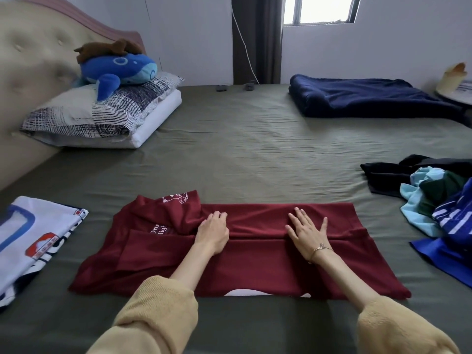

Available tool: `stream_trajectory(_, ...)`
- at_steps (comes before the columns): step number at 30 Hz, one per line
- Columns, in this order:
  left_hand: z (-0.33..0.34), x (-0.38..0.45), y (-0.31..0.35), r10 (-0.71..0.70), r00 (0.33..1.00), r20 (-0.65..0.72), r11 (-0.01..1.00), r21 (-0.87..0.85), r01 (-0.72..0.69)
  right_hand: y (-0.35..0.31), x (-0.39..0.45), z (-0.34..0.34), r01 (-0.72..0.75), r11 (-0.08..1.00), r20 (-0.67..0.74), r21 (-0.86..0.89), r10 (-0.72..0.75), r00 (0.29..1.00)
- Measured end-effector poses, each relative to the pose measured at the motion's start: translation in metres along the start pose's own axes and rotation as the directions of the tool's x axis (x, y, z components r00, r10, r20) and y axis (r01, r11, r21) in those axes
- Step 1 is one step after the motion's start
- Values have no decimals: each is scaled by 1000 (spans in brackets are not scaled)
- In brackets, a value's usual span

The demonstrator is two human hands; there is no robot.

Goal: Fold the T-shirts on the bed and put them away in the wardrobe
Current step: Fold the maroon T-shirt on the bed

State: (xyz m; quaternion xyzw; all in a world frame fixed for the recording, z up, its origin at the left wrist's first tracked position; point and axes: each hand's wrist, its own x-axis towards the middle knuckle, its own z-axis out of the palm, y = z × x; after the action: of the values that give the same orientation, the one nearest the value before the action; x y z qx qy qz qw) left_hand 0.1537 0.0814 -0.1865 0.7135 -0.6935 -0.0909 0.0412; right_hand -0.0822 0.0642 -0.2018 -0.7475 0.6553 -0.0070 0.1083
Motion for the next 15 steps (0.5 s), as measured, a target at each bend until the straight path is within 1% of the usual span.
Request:
stream_trajectory(2, -12, 0, -12, 32, 987, -159, 999, -6, -33, -20, 5, 0, 93, 995, -23, 23, -92, 995)
stream_trajectory(4, -21, 0, -28, 28, 967, -254, 999, -11, -32, -44, 12, 1, 176, 983, -39, 46, -174, 984)
stream_trajectory(5, -25, -1, -38, 9, 957, -290, 999, -28, -18, -57, 17, 2, 215, 975, -53, 57, -212, 976)
stream_trajectory(8, -33, -5, -70, -108, 925, -364, 985, -164, 51, -100, 27, 3, 300, 947, -66, 116, -294, 954)
stream_trajectory(10, -36, -9, -96, -219, 906, -362, 960, -246, 133, -132, 37, 8, 315, 930, -43, 187, -313, 949)
stream_trajectory(12, -35, -14, -121, -352, 885, -305, 905, -351, 239, -163, 46, 9, 291, 914, -19, 283, -298, 954)
stream_trajectory(14, -33, -17, -145, -451, 862, -229, 830, -463, 311, -188, 58, 9, 203, 894, 21, 399, -230, 973)
stream_trajectory(15, -31, -19, -163, -470, 861, -194, 795, -516, 318, -205, 66, 11, 146, 881, 43, 450, -185, 982)
